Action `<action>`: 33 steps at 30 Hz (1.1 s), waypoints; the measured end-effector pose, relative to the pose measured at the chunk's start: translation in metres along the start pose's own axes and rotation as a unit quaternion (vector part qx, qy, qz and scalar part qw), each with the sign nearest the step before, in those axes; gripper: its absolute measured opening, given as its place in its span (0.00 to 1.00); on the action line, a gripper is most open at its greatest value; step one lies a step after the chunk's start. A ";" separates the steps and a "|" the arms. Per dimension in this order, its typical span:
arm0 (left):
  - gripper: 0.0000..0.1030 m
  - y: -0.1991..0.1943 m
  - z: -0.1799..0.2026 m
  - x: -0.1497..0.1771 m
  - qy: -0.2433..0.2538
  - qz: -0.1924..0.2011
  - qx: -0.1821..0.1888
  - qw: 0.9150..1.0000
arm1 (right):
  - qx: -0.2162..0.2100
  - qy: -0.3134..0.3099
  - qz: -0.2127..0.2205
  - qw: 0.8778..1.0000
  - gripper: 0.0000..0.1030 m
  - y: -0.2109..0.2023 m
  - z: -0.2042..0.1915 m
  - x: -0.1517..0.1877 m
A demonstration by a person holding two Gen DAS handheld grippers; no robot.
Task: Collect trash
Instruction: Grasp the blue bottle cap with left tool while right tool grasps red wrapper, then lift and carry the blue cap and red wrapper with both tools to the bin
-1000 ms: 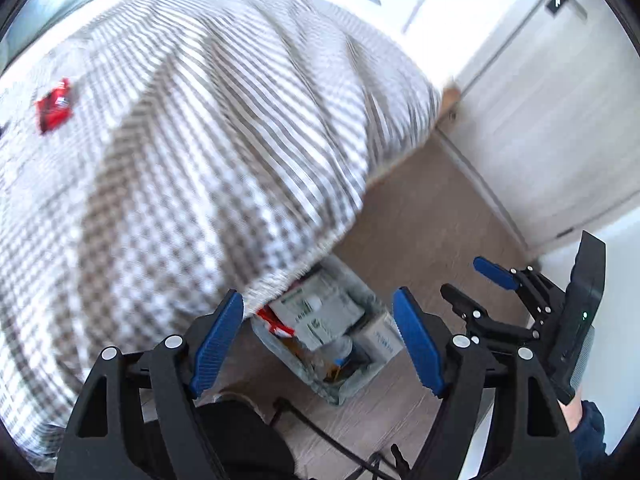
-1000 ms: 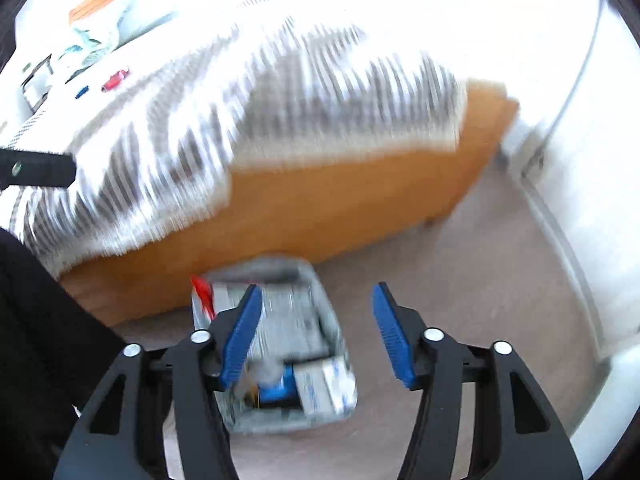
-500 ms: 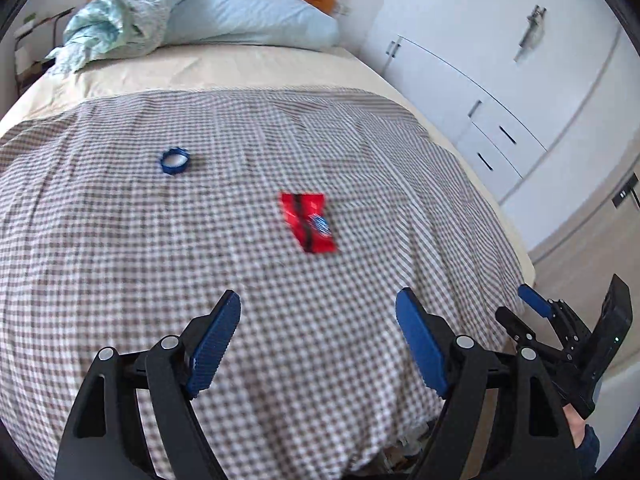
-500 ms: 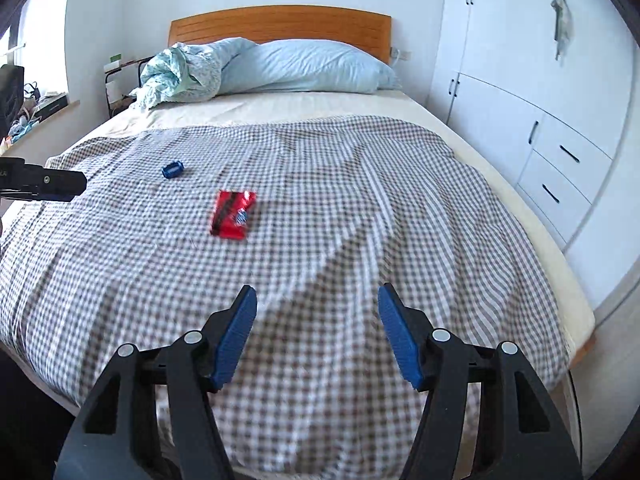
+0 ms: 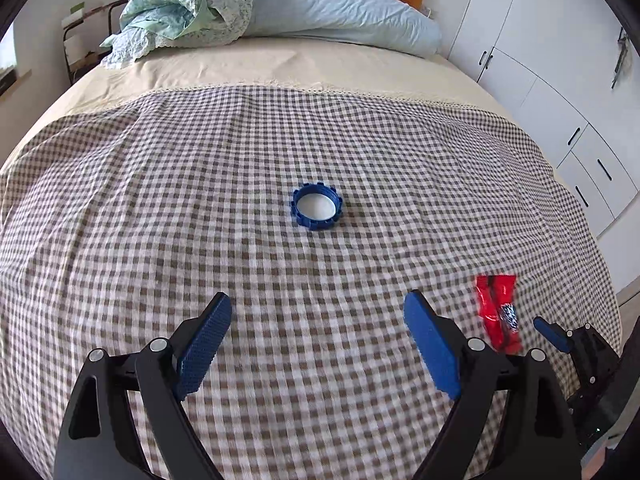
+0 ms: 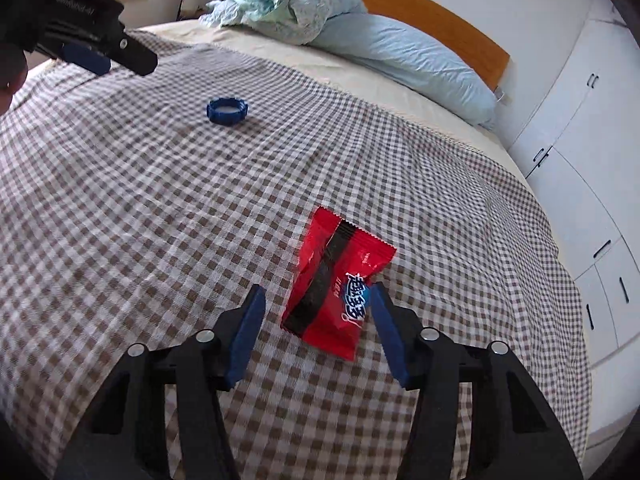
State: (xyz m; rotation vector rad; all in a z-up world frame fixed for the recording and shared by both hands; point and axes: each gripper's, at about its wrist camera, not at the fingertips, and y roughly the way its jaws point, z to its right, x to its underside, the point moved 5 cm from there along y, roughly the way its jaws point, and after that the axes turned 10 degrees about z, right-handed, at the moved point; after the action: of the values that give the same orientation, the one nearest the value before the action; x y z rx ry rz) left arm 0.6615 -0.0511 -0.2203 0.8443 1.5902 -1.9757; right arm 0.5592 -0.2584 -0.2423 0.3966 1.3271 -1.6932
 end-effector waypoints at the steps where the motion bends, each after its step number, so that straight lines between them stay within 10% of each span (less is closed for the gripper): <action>1: 0.82 0.009 -0.003 -0.003 0.006 0.002 0.004 1.000 | 0.006 -0.007 -0.005 1.000 0.32 0.008 0.001 0.000; 4: 0.82 0.036 -0.003 -0.008 0.015 0.001 0.017 1.000 | 0.030 0.013 -0.011 0.999 0.02 0.025 0.012 0.006; 13: 0.79 0.131 -0.002 -0.031 0.037 0.001 -0.020 0.999 | 0.024 0.060 -0.001 0.998 0.00 0.035 0.022 0.016; 16: 0.53 0.146 -0.003 -0.028 0.013 -0.020 -0.015 1.000 | 0.032 0.053 0.001 0.998 0.00 0.034 0.020 0.016; 33: 0.49 -0.013 0.017 -0.019 -0.004 0.036 0.003 0.999 | 0.024 0.077 0.000 0.997 0.00 0.023 0.026 0.012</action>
State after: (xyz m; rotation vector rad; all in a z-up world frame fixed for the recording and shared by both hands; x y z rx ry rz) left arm 0.6634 -0.0648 -0.1951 0.8816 1.5280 -1.9336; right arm 0.5786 -0.2868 -0.2552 0.5659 1.3984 -1.7250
